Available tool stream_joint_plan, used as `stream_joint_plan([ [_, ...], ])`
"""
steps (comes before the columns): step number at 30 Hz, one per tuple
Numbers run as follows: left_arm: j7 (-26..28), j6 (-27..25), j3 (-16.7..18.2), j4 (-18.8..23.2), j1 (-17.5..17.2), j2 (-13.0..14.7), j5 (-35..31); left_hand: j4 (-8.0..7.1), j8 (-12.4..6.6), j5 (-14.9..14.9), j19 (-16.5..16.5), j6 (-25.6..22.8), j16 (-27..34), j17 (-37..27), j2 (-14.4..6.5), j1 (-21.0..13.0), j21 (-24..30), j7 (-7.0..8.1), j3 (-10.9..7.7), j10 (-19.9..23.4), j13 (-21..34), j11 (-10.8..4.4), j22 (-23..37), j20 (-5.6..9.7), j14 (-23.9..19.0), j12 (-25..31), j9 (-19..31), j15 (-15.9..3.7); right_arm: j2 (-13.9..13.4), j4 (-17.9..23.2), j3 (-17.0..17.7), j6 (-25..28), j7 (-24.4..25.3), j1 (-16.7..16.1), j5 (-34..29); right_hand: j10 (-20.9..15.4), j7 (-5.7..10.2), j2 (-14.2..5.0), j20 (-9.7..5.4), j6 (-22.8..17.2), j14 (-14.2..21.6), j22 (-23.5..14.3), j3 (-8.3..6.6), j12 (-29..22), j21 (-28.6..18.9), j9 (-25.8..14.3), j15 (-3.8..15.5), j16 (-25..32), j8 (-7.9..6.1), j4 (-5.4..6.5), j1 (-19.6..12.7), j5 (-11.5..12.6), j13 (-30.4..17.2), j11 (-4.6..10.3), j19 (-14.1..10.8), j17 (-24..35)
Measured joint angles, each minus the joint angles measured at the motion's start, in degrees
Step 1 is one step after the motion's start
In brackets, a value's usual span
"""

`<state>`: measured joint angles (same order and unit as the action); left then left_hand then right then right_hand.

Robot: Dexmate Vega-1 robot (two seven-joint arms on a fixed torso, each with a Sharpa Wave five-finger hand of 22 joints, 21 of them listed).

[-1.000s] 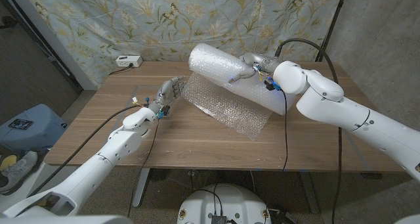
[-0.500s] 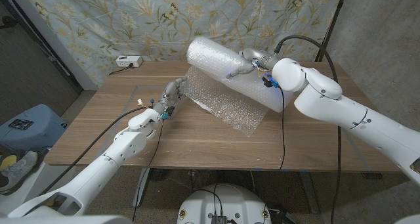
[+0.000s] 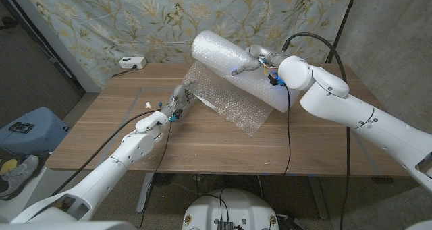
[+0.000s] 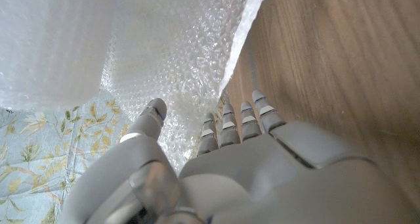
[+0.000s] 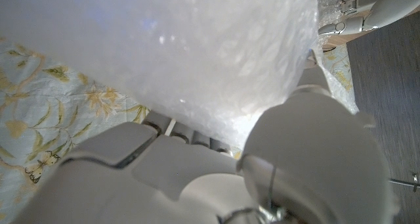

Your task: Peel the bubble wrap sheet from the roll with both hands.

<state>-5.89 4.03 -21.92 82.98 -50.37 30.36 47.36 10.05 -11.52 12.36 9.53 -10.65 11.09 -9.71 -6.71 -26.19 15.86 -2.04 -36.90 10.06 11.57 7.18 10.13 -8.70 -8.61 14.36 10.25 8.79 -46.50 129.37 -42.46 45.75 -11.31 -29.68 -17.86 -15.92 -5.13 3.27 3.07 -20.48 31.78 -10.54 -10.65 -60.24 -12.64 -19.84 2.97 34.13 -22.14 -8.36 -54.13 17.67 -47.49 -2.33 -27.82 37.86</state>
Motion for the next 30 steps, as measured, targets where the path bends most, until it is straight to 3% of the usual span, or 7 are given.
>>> stream_joint_plan([
  [14,-0.71,-0.35,-0.46,-0.9,0.53,-1.38,0.83,-0.27,0.0,0.44,0.54,-0.73,0.0,0.0,0.07,-1.12,-0.66,0.12,0.58,0.31,0.31,-0.14,0.16,-0.09,-0.45,0.0,0.0,-0.44,0.99,-1.62,-0.32,0.45,1.42,1.56,1.35,-0.3,-0.09,0.02,0.4,-0.52,0.41,0.0,0.0,0.0,0.0,-0.27,-0.19,0.0,0.01,0.0,-0.02,-0.31,0.0,-0.31,-0.39,0.43],
  [19,-0.6,-0.33,-0.8,-1.67,0.94,-2.33,0.81,-0.01,0.0,0.44,2.95,-2.84,0.0,0.0,0.46,-2.01,-0.66,1.08,0.83,2.36,0.31,-1.29,0.15,0.23,-2.39,0.31,0.0,-1.54,1.46,-2.3,-0.23,0.49,2.18,1.89,2.41,-0.3,-0.1,0.03,0.4,-0.52,0.43,0.0,0.0,0.0,0.0,-0.27,-0.18,-0.01,0.01,0.0,-0.03,-0.44,0.0,-0.31,-0.39,0.52],
  [30,0.6,0.5,-1.47,-3.69,2.04,-4.79,0.35,0.54,-0.88,0.44,9.75,-9.39,1.0,0.0,2.6,-8.4,0.68,1.71,1.38,8.62,0.14,-3.53,0.15,0.95,-9.66,1.56,-0.01,-4.27,2.04,-2.93,0.8,0.53,4.0,2.05,4.89,-0.57,-0.04,0.11,0.4,-0.56,0.52,0.01,0.0,0.02,0.0,-0.52,-0.09,0.24,0.01,0.0,-0.11,-0.45,0.0,-0.07,-0.39,0.79],
])
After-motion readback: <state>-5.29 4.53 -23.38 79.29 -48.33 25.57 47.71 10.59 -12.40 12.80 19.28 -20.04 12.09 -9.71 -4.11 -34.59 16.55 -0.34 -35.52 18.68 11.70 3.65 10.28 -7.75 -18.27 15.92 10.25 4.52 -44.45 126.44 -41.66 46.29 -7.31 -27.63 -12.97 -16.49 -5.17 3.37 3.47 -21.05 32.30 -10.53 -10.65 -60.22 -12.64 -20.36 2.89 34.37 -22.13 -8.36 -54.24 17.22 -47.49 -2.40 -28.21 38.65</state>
